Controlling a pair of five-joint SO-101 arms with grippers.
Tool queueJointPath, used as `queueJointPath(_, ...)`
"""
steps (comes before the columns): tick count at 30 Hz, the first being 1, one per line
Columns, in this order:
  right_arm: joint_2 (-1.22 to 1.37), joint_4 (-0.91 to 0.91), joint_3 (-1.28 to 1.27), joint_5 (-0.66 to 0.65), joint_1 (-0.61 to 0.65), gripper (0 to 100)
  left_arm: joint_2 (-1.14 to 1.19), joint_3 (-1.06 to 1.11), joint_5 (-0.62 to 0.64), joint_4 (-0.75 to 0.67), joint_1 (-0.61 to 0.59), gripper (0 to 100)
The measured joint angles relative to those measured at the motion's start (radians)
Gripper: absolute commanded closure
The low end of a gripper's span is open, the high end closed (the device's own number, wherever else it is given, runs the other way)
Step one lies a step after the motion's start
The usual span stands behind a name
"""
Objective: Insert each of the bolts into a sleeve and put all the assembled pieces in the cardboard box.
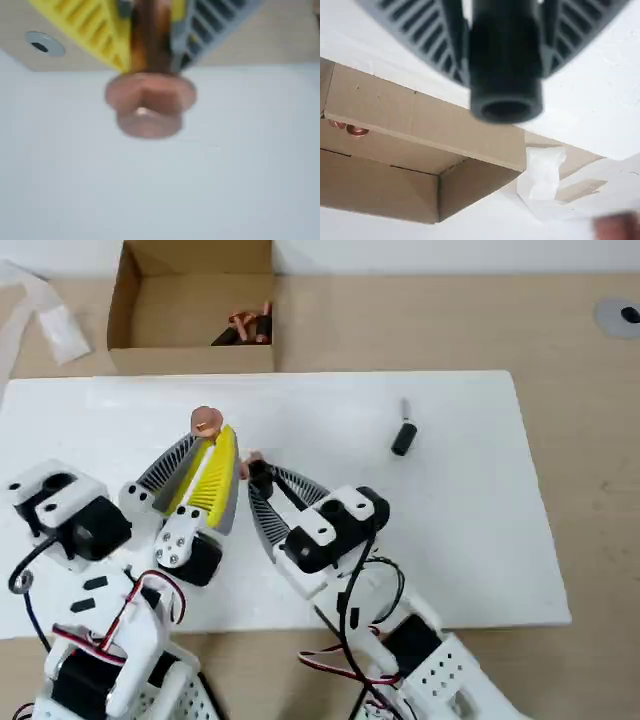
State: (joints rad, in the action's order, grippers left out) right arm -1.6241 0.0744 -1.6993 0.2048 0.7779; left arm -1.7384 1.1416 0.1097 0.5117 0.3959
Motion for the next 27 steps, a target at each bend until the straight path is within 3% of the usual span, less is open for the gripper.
queueJointPath(19, 0.0, 0.011, 0.0, 0.0, 0.0, 98.9, 0.002, 0.08, 0.018, -0.063, 0.04, 99)
queueJointPath(27, 0.0, 0.011, 0.0, 0.0, 0.0, 98.9, 0.002, 0.094, -0.029, -0.063, 0.04, 99)
